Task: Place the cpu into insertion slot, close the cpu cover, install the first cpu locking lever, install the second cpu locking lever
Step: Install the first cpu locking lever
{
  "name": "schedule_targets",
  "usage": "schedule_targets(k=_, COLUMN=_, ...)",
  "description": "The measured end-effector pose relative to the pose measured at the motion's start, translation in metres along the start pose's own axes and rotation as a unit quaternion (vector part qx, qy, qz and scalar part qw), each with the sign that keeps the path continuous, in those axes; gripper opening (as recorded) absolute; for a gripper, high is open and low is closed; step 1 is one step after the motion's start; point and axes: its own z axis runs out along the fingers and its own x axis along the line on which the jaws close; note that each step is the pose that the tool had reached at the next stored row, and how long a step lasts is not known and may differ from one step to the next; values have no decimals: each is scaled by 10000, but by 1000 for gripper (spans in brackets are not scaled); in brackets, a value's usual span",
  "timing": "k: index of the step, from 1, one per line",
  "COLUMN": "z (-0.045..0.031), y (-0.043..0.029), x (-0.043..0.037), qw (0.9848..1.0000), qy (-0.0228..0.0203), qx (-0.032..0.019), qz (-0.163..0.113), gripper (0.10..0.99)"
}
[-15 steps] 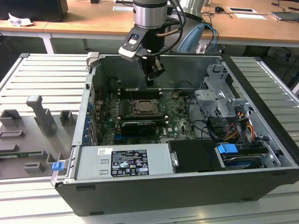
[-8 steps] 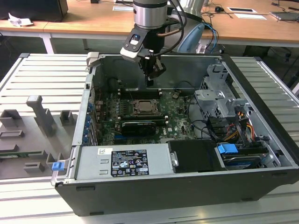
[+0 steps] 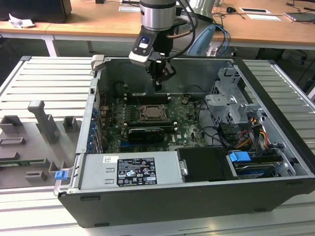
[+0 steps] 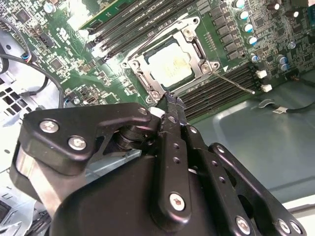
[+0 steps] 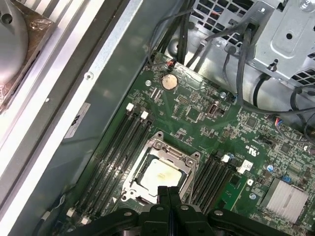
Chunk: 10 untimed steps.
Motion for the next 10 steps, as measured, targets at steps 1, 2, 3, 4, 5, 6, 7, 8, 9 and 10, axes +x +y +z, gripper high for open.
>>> schedule_targets(k=1, z=0, y=0, x=0, qw=10000, qy=0, qx=0, qz=-3, gripper=106)
schedule_targets(k=2, z=-1, y=0, x=0, qw=10000, qy=0, qx=0, qz=-7, gripper=106)
schedule_targets(k=3, z=-5, y=-1, x=-1, qw=10000, qy=1, qx=-1, qz=-22, gripper=106)
schedule_targets(k=4, z=-5, y=0, x=0, qw=10000, qy=3, qx=-2, qz=-63, gripper=106)
schedule_targets(k=5, z=-6, y=0, x=-1, qw=9999, qy=6, qx=-5, qz=-160, gripper=106)
schedule_targets(k=6, z=-6, y=-1, x=-1, qw=9994, qy=15, qx=-12, qz=-344, gripper=106)
schedule_targets(k=7, z=-6, y=-1, x=-1, qw=9989, qy=22, qx=-18, qz=-475, gripper=106)
schedule_targets(k=8, z=-6, y=-1, x=-1, qw=9984, qy=25, qx=-20, qz=-559, gripper=106)
schedule_targets(k=9, z=-6, y=-1, x=-1, qw=9977, qy=31, qx=-25, qz=-673, gripper=106)
schedule_targets(k=10, z=-5, y=-1, x=-1, qw=9970, qy=36, qx=-29, qz=-770, gripper=106)
